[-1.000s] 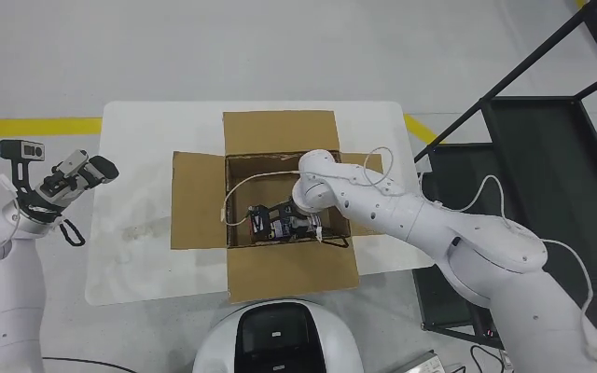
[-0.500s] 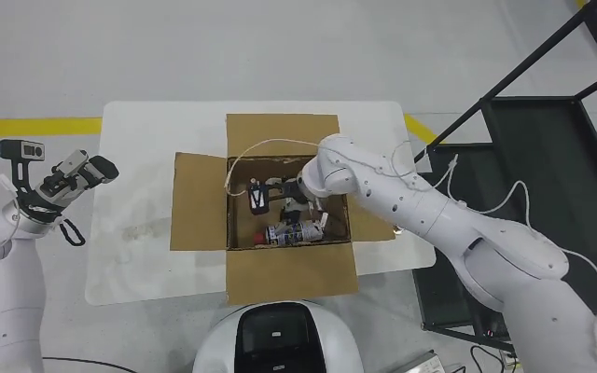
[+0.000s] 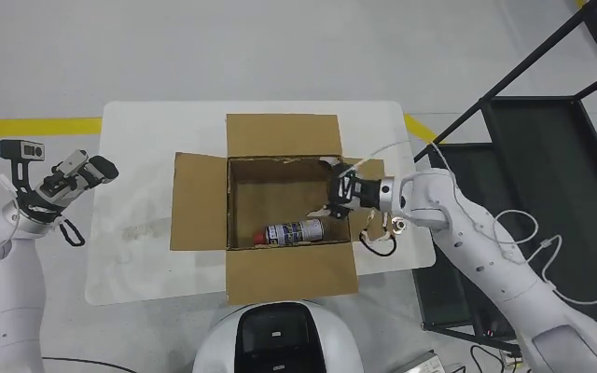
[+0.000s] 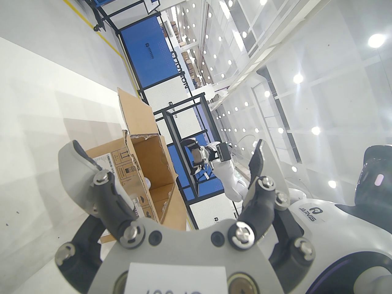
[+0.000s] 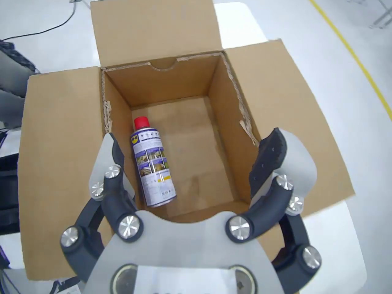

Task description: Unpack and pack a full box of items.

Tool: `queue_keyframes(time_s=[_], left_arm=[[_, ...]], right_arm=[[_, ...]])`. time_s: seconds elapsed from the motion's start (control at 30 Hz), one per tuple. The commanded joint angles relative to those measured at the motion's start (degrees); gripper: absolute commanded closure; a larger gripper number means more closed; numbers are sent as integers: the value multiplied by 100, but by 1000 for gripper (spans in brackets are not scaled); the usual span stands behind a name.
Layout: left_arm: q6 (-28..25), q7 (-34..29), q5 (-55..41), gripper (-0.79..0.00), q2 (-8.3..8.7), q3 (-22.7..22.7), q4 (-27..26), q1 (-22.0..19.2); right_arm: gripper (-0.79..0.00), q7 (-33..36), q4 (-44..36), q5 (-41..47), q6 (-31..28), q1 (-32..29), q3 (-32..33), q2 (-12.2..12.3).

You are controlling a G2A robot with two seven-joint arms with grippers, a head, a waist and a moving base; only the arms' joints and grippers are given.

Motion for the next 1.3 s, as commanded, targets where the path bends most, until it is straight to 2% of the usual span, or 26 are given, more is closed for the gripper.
queue_keyframes(time_s=[0.0,0.13,0.23,0.6,0.73,0.97,1.13,1.17,1.2,1.23,1.27], left_arm=[[0,0,0,-785,0,0,0,0],[0,0,0,-785,0,0,0,0],[0,0,0,-785,0,0,0,0],[32,51,73,-785,-1,37,-30,27],[111,26,570,-785,-5,443,-134,14],[204,-204,856,-785,-86,1352,464,-454],[217,-218,918,-785,-129,1872,629,-718],[302,-303,820,-763,-131,1948,621,-746],[310,-311,854,-570,-121,1999,594,-780],[257,-258,981,-566,-107,2054,572,-798],[211,-212,1045,-597,-99,2111,579,-808]], right_arm=[[-785,-544,-236,-316,214,-895,751,133],[-785,-1553,-545,-858,536,-2174,1708,275],[-785,-2111,-771,-1134,614,-2710,2084,309],[-785,-2111,-771,-1134,614,-2710,2084,309],[-785,-2111,-771,-1134,614,-2710,2084,309],[-785,-2111,-771,-1134,614,-2710,2084,309],[-785,-2111,-771,-1134,614,-2710,2084,309],[-785,-2111,-771,-1134,614,-2710,2084,309],[-785,-2111,-771,-1134,614,-2710,2084,309],[-785,-2111,-771,-1134,614,-2710,2084,309],[-785,-2111,-771,-1134,614,-2710,2084,309]])
